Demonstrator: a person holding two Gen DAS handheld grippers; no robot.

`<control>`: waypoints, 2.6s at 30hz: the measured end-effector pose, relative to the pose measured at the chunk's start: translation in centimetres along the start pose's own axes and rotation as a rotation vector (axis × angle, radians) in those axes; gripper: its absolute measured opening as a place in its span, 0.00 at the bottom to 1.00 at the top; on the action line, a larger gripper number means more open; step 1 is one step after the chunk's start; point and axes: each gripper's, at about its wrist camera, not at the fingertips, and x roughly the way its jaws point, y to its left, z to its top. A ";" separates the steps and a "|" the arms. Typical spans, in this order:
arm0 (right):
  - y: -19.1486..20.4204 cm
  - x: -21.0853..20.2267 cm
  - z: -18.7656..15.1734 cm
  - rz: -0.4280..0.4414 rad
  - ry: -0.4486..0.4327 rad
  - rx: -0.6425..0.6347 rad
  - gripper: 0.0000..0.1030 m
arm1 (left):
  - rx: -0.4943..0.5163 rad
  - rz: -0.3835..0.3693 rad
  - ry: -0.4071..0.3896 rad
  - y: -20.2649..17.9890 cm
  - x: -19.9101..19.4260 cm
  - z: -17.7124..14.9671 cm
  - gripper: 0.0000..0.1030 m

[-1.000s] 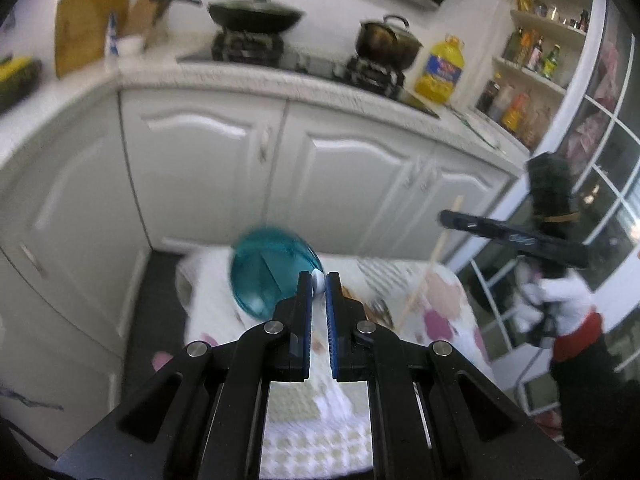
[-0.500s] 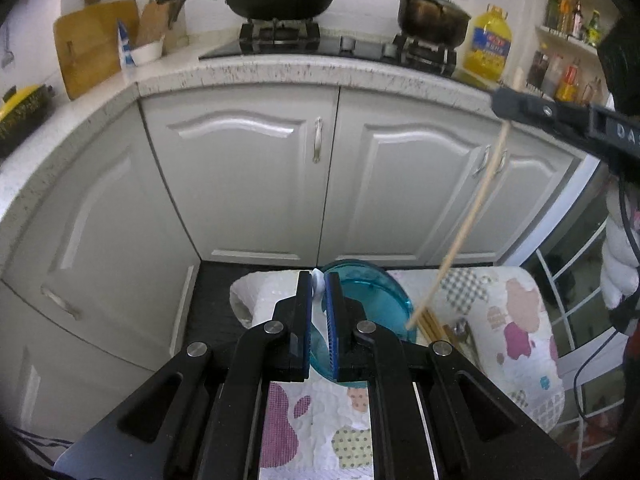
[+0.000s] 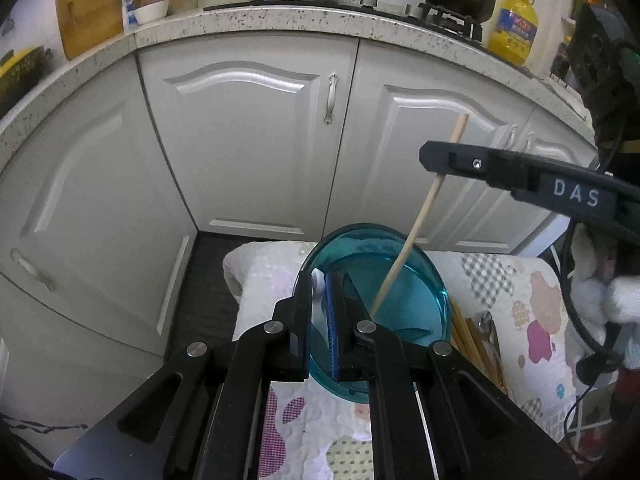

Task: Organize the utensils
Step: 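Lower the chopstick and spoon into the cup and open both grippers, then move the left gripper down to the chopstick bundle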

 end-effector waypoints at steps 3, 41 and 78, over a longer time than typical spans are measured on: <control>-0.5 0.4 -0.3 0.008 0.016 0.023 0.05 | -0.012 0.001 0.005 0.0 0.2 -0.2 0.05; -1.5 -15.3 -14.6 -0.255 -0.069 0.147 0.40 | -0.011 0.008 -0.099 -10.5 -7.1 -6.3 0.23; -4.2 -18.7 -18.2 -0.393 -0.047 0.205 0.42 | 0.008 -0.088 -0.033 -16.0 -4.9 -8.2 0.24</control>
